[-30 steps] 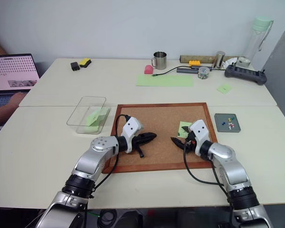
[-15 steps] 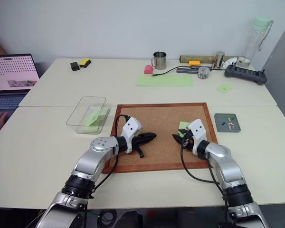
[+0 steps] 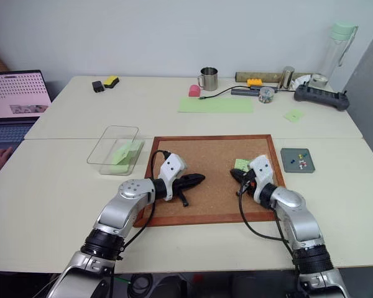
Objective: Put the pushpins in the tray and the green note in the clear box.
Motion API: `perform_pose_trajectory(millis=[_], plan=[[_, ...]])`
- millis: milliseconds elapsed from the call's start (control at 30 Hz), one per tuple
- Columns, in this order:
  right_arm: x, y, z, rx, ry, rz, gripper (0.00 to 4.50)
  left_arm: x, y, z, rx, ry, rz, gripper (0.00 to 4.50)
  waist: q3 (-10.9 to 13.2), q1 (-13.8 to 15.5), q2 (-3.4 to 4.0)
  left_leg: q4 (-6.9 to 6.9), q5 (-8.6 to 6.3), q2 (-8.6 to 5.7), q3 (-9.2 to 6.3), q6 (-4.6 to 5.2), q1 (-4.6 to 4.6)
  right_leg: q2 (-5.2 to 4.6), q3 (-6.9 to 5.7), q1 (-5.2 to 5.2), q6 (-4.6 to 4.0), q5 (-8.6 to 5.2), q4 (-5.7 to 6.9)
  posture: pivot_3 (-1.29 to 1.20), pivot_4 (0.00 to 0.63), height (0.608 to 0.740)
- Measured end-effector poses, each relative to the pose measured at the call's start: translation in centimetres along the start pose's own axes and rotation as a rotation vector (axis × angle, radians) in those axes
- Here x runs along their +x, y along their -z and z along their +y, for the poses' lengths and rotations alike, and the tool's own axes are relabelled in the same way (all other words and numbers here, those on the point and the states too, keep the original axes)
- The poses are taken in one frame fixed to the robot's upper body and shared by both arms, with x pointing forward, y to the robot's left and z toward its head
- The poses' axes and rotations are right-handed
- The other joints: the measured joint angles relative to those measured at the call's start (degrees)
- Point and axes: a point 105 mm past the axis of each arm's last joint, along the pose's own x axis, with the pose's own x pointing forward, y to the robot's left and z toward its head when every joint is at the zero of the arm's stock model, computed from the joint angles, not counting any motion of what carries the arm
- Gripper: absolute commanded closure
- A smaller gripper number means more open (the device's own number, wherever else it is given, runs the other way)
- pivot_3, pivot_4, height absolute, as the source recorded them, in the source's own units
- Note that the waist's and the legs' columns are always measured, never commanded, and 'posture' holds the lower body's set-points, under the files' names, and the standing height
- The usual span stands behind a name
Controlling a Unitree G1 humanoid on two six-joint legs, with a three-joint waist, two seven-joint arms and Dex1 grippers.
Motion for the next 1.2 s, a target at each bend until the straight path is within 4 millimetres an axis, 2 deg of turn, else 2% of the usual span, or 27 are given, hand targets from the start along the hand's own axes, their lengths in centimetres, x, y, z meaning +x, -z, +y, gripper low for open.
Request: perform_pose_trajectory(millis=[67, 233, 300, 433, 600, 667, 767, 1033, 1200], plan=[[-0.1, -1.2, 0.1, -0.043, -0.009, -0.033, 4.45, 0.0, 0.0, 0.0, 0.000, 0.001, 0.000, 4.50, -0.01, 0.00, -0.01, 0.00, 0.00, 0.00, -0.01, 0.00, 0.00, 0.00, -0.01, 0.00, 0.00, 0.00, 0.00, 0.00, 0.150, 0.740], [-0.7, -0.5, -0.3, -0.126, -0.019, 0.021, 4.45, 0.0, 0.0, -0.1, 0.000, 0.002, -0.001, 4.50, -0.01, 0.01, -0.01, 0.00, 0.00, 0.00, 0.01, 0.00, 0.01, 0.00, 0.01, 0.00, 0.00, 0.00, 0.00, 0.00, 0.150, 0.740], [-0.9, -0.5, -0.5, -0.167, -0.020, 0.035, 4.50, 0.1, -0.1, -0.1, -0.009, 0.004, -0.004, 4.12, -0.01, 0.07, -0.01, 0.00, 0.00, -0.01, 0.01, 0.00, 0.00, 0.00, 0.00, 0.00, 0.00, 0.00, 0.00, 0.00, 0.150, 0.740], [-1.2, -0.3, -1.5, -0.258, -0.007, 0.068, 4.50, -0.1, -1.1, -1.3, -0.250, 0.102, -0.077, 3.48, 0.02, -0.06, -0.04, 0.01, 0.00, 0.00, 0.01, 0.00, -0.01, 0.00, 0.00, 0.00, 0.00, 0.00, 0.00, 0.00, 0.150, 0.740], [-1.5, 0.2, -1.0, -0.397, -0.082, 0.104, 4.50, -0.8, -4.6, -1.8, -0.534, 0.201, -0.232, 2.62, 0.04, -0.02, -0.07, 0.03, 0.00, 0.00, 0.00, 0.00, -0.03, 0.00, -0.02, 0.00, 0.00, 0.00, 0.00, 0.00, 0.150, 0.740], [-1.5, 0.2, -0.3, -0.461, -0.137, 0.099, 4.50, -1.2, -6.5, -1.4, -0.615, 0.240, -0.296, 2.17, 0.04, -0.04, -0.08, 0.03, 0.00, 0.00, 0.00, 0.00, -0.02, 0.00, -0.01, 0.00, 0.00, 0.00, 0.00, 0.00, 0.150, 0.740], [-1.6, 0.2, 0.7, -0.562, -0.214, 0.086, 4.50, -1.8, -8.0, -1.2, -0.692, 0.280, -0.341, 1.52, 0.04, -0.08, -0.08, 0.03, 0.01, 0.00, 0.00, -0.01, -0.01, 0.00, 0.00, 0.00, 0.00, 0.00, -0.01, 0.00, 0.150, 0.740], [-1.4, -0.7, 1.6, -0.654, -0.266, 0.028, 4.50, -1.9, -8.0, -1.4, -0.752, 0.300, -0.334, 0.01, 0.05, 0.00, -0.09, 0.03, 0.13, 0.00, -0.01, -0.22, -0.01, 0.00, 0.00, 0.00, 0.00, 0.00, -0.01, 0.00, 0.150, 0.740], [-1.4, -0.8, 2.6, -0.685, -0.315, 0.012, 4.50, -2.0, -7.9, -1.7, -0.778, 0.327, -0.324, 0.01, 0.05, -0.02, -0.09, 0.03, 0.14, 0.00, 0.00, -0.24, -0.01, 0.00, 0.01, 0.00, 0.00, 0.00, -0.01, 0.00, 0.150, 0.740]])
